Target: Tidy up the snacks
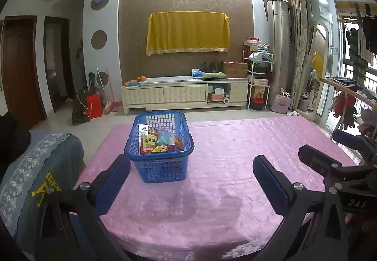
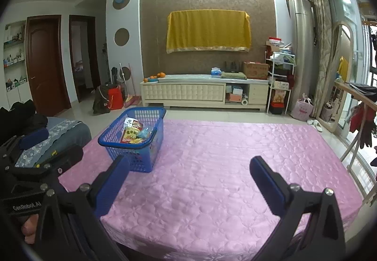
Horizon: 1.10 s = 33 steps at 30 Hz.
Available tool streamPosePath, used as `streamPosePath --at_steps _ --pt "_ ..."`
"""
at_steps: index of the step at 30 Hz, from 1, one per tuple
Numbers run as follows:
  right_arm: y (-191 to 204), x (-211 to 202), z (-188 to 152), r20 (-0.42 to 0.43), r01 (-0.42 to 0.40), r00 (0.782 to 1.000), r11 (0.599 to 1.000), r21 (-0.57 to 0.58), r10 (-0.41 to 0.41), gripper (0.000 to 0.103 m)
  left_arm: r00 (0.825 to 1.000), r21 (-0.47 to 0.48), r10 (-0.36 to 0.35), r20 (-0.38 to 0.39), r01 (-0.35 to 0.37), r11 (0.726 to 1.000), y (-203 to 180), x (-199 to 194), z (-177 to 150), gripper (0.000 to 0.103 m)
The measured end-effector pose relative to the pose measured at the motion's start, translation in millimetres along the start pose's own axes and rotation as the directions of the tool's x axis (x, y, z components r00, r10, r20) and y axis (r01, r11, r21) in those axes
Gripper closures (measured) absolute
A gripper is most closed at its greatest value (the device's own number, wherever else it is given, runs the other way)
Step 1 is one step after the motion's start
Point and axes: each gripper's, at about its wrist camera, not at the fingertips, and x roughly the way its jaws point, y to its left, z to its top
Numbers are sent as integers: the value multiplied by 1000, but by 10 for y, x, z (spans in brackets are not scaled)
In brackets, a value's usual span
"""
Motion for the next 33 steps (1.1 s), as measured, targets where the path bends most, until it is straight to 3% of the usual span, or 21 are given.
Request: streamPosePath --at_steps 33 --pt "27 -75 -40 -4 -1 1000 1000 16 1 0 1000 -23 0 -25 -1 1000 11 -49 -50 0"
